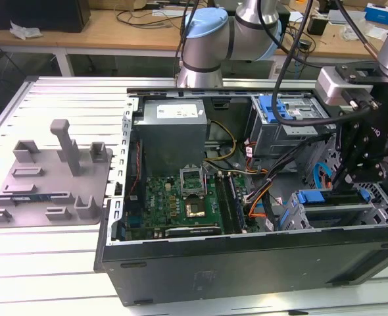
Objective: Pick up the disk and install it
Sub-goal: 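Insert the second disk wire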
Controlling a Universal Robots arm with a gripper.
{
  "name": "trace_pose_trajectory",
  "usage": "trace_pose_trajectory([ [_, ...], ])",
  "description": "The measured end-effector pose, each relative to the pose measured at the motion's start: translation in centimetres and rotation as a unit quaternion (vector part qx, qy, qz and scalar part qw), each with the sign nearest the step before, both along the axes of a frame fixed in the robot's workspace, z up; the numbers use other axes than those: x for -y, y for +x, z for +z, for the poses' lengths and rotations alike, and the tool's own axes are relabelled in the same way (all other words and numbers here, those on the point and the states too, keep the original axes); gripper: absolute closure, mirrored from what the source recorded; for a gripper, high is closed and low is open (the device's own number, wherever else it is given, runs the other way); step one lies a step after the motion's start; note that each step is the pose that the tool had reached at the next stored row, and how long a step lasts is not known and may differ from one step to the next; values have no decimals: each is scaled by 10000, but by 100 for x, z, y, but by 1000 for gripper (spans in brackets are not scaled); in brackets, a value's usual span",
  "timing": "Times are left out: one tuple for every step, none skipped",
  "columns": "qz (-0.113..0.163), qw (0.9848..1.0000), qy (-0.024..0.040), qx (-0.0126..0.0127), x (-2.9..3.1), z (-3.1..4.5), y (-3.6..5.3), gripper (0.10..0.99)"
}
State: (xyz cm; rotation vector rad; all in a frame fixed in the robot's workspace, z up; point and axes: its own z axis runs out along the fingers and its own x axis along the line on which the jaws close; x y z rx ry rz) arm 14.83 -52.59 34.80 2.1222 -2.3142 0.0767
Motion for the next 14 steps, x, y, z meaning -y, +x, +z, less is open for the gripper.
trace_pose_trajectory([
  [1, 10000, -1, 0, 0, -2, 0, 922],
  [2, 10000, -1, 0, 0, -6, 0, 922],
  [3, 10000, -1, -1, 0, -10, 0, 922],
  [6, 10000, -2, -1, 0, -16, 0, 922],
  [12, 10000, -2, -2, 0, -24, 1, 922],
  [20, 10000, -3, -3, 0, -33, 1, 922],
  [23, 10000, -3, -3, 0, -36, 1, 922],
  [26, 10000, -4, -3, 0, -39, 1, 922],
  [30, 10000, -3, -4, 0, -44, 1, 922],
  [36, 10000, -4, -4, 0, -49, 2, 922],
  [40, 10000, -4, -4, 0, -52, 2, 922],
  [45, 10000, -4, -6, 0, -55, 2, 922],
  [53, 10000, -4, -8, 0, -57, 2, 922],
  [63, 10000, -4, -10, 0, -59, 2, 922],
])
